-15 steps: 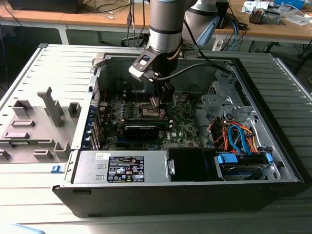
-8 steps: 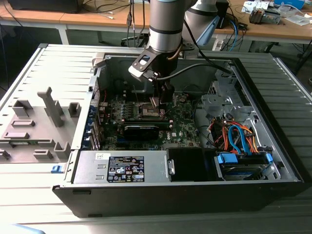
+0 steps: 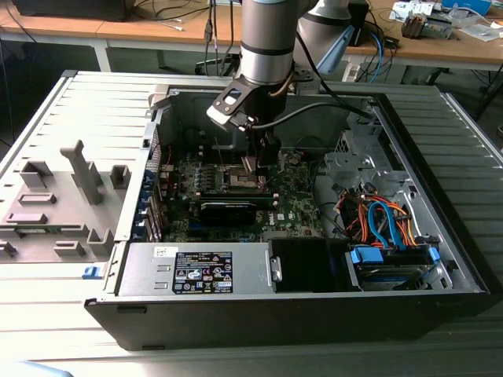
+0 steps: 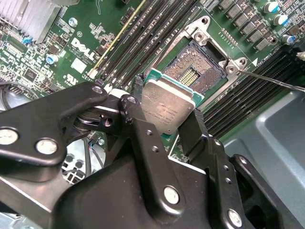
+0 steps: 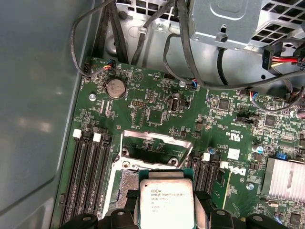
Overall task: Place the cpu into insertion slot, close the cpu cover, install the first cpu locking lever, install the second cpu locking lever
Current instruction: 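Place the cpu into insertion slot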
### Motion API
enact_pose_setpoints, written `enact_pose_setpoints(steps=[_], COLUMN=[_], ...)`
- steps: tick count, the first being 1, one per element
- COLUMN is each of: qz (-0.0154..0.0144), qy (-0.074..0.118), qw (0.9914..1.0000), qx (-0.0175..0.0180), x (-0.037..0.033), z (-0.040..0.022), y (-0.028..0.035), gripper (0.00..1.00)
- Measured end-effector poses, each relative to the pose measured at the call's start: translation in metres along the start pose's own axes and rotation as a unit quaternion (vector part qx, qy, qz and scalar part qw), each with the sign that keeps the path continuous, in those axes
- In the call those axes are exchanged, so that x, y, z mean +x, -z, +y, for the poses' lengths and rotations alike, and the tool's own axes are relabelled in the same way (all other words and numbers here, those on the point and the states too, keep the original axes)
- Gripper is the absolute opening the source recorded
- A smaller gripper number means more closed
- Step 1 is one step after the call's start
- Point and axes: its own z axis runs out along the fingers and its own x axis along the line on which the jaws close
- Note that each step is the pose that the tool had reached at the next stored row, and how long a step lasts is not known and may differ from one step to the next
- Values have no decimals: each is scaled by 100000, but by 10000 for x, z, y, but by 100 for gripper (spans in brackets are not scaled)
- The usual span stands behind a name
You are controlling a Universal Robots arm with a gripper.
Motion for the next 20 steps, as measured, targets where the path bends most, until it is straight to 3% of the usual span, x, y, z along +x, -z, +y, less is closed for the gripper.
enact_pose_setpoints(steps=[13, 20], qz=[4, 28], qy=[-962, -4176], qw=[99995, 99912], qx=[76, 327], x=[5, 18], z=[1, -14], y=[-5, -17], gripper=[55, 55])
